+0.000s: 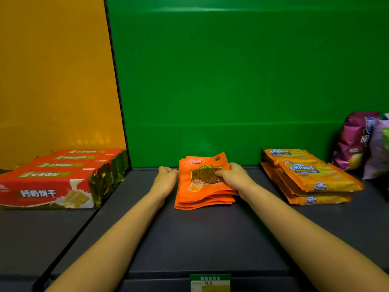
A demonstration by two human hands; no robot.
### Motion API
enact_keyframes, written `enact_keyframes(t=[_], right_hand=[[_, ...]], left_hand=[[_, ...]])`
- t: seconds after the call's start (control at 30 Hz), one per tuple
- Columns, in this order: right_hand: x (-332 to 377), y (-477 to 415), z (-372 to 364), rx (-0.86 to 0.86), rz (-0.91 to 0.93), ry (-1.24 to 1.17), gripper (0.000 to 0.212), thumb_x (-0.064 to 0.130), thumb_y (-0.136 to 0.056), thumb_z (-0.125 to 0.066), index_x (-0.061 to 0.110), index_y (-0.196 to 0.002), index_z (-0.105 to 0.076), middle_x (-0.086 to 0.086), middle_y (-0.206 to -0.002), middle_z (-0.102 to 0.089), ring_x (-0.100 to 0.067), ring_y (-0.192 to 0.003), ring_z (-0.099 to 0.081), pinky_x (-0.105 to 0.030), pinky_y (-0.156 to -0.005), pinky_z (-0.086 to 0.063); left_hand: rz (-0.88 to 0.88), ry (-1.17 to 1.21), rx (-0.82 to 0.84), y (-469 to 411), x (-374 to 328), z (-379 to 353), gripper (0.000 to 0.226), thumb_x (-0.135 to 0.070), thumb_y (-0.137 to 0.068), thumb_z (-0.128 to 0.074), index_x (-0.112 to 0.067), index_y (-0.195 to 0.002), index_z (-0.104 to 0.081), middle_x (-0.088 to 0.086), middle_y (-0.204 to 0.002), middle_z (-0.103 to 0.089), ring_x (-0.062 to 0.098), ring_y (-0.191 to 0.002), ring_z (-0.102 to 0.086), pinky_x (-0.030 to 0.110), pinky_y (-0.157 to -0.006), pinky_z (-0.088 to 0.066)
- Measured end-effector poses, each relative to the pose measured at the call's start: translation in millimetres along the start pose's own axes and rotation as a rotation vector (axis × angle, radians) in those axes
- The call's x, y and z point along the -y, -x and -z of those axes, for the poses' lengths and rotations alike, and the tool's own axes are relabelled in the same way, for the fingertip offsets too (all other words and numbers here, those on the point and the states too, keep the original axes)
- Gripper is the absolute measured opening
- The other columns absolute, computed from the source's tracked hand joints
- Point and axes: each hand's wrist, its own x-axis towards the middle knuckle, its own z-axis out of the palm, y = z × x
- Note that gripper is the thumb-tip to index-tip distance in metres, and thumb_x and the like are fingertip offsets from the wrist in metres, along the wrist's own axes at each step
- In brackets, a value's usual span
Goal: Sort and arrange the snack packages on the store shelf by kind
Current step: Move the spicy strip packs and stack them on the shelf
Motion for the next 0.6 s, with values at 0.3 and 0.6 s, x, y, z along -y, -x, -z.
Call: enact_keyframes(t=[0.3,0.6], right_hand=[[-11.2,0.2,-1.1,0.161,-0.192,-0.325,0.063,0.041,-0.089,-0.049,0.009,-0.142,-0.036,-0.015,-0.136,-0.052,-0.029,-0.120,-0.055,-0.041,-0.106,-0.040],[-9.9,13.4,-21.5,0.146,-0.158,-0.378,0.050,0.040,-0.096,-0.035,0.014,-0.139,-0.036,-0.011,-0.134,-0.053,-0.029,-0.120,-0.053,-0.042,-0.106,-0.039]], left_hand=[[0.131,0.481,0.254,8.3,-4.7,-14.4,0.027,-0.019,-0.095,-0.042,-0.012,-0.121,-0.040,0.013,-0.103,-0.062,0.023,-0.077,-0.062,0.033,-0.066,-0.052],[0.148,0.523,0.296,7.5,-5.5,-17.1,0.034,-0.008,-0.094,-0.039,-0.006,-0.128,-0.043,0.010,-0.087,-0.062,0.022,-0.071,-0.062,0.032,-0.059,-0.053]])
